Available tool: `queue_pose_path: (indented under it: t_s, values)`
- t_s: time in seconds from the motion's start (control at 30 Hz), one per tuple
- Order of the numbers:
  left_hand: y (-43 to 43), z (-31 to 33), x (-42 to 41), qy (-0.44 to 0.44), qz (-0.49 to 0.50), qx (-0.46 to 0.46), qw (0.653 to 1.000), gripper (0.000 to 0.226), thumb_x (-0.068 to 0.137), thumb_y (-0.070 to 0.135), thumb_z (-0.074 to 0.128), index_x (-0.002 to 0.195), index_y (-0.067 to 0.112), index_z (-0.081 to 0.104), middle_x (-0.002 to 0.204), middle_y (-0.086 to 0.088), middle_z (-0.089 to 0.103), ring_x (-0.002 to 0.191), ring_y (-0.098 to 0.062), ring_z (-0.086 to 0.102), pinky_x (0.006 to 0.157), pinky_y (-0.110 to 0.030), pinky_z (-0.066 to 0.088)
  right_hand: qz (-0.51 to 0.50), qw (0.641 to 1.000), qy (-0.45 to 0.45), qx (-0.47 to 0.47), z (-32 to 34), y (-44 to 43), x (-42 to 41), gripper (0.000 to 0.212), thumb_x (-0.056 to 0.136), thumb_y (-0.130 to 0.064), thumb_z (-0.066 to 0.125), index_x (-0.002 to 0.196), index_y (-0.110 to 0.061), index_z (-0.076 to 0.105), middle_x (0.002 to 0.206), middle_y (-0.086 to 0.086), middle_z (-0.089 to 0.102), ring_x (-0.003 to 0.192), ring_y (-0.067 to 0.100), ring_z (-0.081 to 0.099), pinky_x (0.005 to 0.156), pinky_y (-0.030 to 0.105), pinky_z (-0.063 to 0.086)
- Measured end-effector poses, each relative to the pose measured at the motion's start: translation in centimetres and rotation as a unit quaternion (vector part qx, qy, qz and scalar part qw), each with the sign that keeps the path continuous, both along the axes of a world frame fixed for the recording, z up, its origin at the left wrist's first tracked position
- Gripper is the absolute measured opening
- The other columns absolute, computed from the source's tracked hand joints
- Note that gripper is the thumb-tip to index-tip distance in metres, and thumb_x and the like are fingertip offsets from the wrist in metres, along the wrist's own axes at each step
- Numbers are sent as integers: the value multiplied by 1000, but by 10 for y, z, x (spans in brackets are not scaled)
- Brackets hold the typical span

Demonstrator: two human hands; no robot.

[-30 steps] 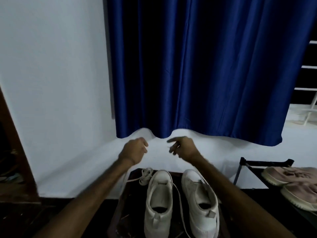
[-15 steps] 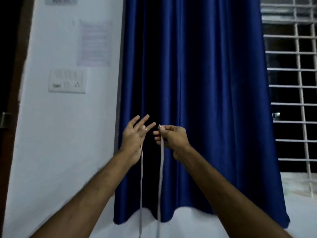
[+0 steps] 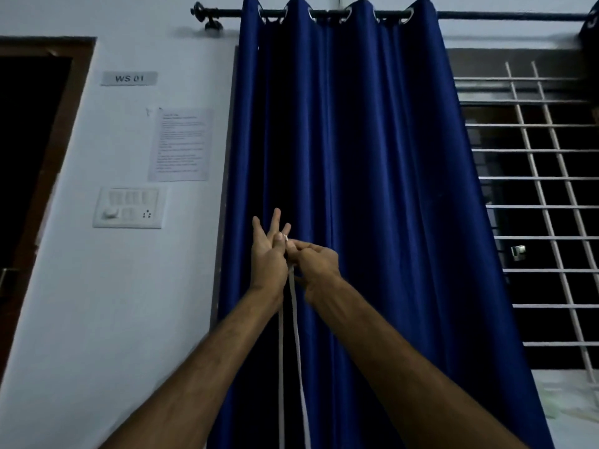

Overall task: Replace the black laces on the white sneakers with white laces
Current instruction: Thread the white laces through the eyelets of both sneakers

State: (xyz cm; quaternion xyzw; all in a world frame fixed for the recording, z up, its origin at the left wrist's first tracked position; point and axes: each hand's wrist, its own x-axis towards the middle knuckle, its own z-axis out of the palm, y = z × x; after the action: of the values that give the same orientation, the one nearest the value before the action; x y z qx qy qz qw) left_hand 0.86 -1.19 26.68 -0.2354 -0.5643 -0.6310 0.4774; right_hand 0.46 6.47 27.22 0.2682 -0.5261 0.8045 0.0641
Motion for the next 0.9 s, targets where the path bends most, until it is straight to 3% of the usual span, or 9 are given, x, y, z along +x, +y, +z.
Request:
queue_pose_path:
  t_s: [0.1, 0.2, 0.27, 0.37, 0.53, 0.63, 0.73, 0.8, 0.9]
  values:
    - [5, -3, 0, -2, -4, -30, 1000, 63, 107, 13, 28, 154, 25, -12, 154, 16, 34, 137, -5, 39, 85, -2, 44, -14, 1000, -24, -5, 2, 2, -4, 18, 80, -20, 78, 92, -8, 74, 88, 8, 75, 83, 16, 71, 69, 33, 61]
    - [10, -7, 0, -13, 0, -56, 998, 63, 107, 17, 27, 153, 25, -16, 156, 12, 32, 140, -5, 34, 84, 5, 38, -23, 999, -46, 18, 5, 3, -8, 25, 79, -18, 79, 97, -2, 72, 88, 11, 74, 80, 17, 70, 81, 38, 60]
    - [14, -10, -1, -20, 4, -67, 998, 63, 107, 21, 26, 152, 28, -18, 157, 12, 29, 141, -3, 32, 94, 0, 36, -37, 998, -51, 23, 6, 2, -11, 26, 77, -19, 80, 96, -2, 73, 86, 11, 74, 76, 17, 70, 79, 36, 60]
    - [17, -14, -7, -16, -20, -49, 998, 62, 107, 27, 25, 150, 36, -19, 160, 16, 20, 144, -3, 25, 119, -29, 22, -59, 996, -50, 44, 6, 0, -16, 30, 82, -16, 75, 105, 1, 68, 95, 13, 72, 85, 22, 71, 75, 30, 59]
    - [18, -12, -11, -74, -57, -68, 993, 57, 99, 57, 9, 152, 43, -6, 163, 11, -1, 149, -15, 9, 119, -45, 12, -157, 982, -11, 108, 7, 4, -17, 33, 79, -27, 77, 97, -3, 62, 90, 13, 69, 74, 20, 70, 59, 30, 59]
    - [22, -9, -6, -51, -34, 0, 998, 57, 105, 35, 34, 156, 27, 9, 160, 7, 23, 143, -13, 29, 111, -28, 28, -112, 991, -14, 71, 6, 4, -17, 23, 82, -23, 75, 95, -6, 67, 91, 13, 72, 76, 20, 70, 56, 27, 56]
    - [17, -3, -1, -83, 92, 15, 992, 27, 101, 25, 50, 122, 12, 62, 115, -7, 69, 104, -19, 66, 83, -27, 55, -78, 997, 8, 18, 11, 6, -16, 10, 86, -16, 70, 89, -6, 71, 83, 11, 73, 74, 20, 71, 62, 31, 60]
    - [11, 4, 3, -114, 104, 19, 988, 21, 98, 25, 57, 99, 9, 71, 89, -8, 73, 79, -18, 71, 62, -26, 56, -79, 997, 20, 8, 15, 10, -15, 9, 87, -14, 67, 91, -5, 70, 83, 10, 72, 70, 17, 70, 59, 32, 60]
    - [2, 15, 9, -146, 40, 9, 988, 11, 93, 15, 64, 89, 8, 72, 83, -10, 74, 73, -20, 71, 57, -24, 56, -93, 995, 31, 7, 20, 19, -12, 9, 88, -11, 66, 92, -5, 70, 81, 7, 70, 59, 9, 65, 42, 16, 47]
